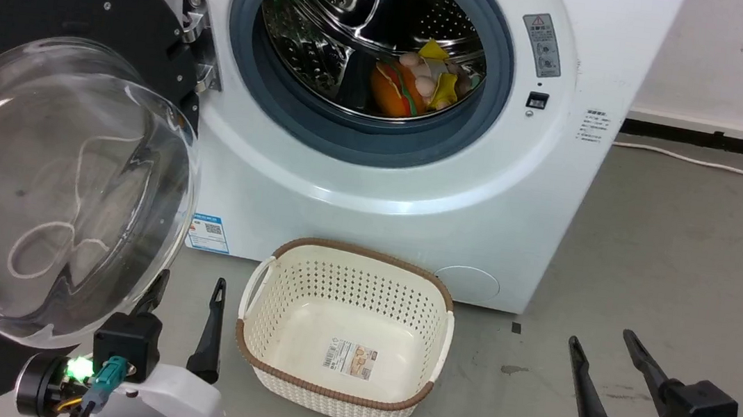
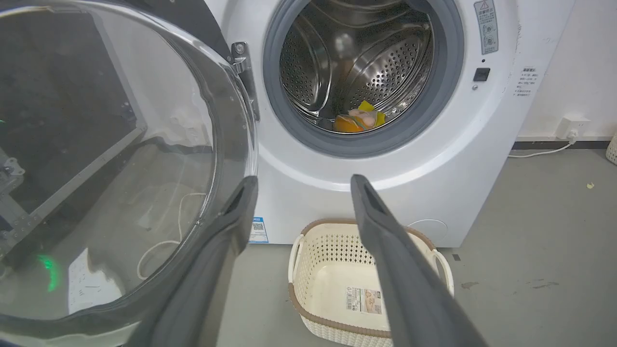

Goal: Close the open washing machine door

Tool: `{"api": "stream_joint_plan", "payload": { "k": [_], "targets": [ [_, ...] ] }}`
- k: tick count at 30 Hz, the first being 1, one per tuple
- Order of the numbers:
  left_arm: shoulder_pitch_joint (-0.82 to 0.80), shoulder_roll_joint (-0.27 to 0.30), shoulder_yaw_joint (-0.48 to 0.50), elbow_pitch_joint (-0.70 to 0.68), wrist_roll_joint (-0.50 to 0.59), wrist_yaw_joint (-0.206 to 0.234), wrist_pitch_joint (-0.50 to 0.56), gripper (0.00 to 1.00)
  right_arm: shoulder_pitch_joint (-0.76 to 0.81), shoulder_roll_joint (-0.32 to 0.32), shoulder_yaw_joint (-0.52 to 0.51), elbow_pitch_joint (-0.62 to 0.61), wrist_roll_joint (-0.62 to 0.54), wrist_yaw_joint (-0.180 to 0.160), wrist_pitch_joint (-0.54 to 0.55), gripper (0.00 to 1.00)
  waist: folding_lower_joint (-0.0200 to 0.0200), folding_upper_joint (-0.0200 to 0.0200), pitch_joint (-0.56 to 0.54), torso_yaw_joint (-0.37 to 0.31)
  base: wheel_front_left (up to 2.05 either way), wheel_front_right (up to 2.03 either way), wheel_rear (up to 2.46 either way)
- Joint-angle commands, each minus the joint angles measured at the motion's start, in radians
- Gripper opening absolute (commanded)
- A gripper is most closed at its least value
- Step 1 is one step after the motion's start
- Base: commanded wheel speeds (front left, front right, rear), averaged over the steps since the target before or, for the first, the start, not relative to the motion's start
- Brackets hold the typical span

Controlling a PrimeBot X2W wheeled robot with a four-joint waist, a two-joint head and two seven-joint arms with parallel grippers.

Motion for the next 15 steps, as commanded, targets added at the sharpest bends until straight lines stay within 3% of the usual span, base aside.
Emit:
{"api": "stream_joint_plan", "payload": {
  "k": [1, 15],
  "targets": [
    [0.0, 0.0, 0.0, -0.001, -0.009, -0.005, -0.012, 1.0, 0.005, 0.0, -0.001, 0.003, 0.013, 0.0, -0.011, 1.0, 0.0, -0.0001, 0.0, 0.004, 0.0, 0.0, 0.0],
    [0.004, 0.0, -0.004, -0.002, -0.012, -0.017, -0.039, 1.0, 0.013, 0.001, 0.009, 0.003, 0.018, 0.0, -0.038, 1.0, 0.0, -0.0001, -0.005, 0.06, 0.0, 0.0, 0.0]
  ]
}}
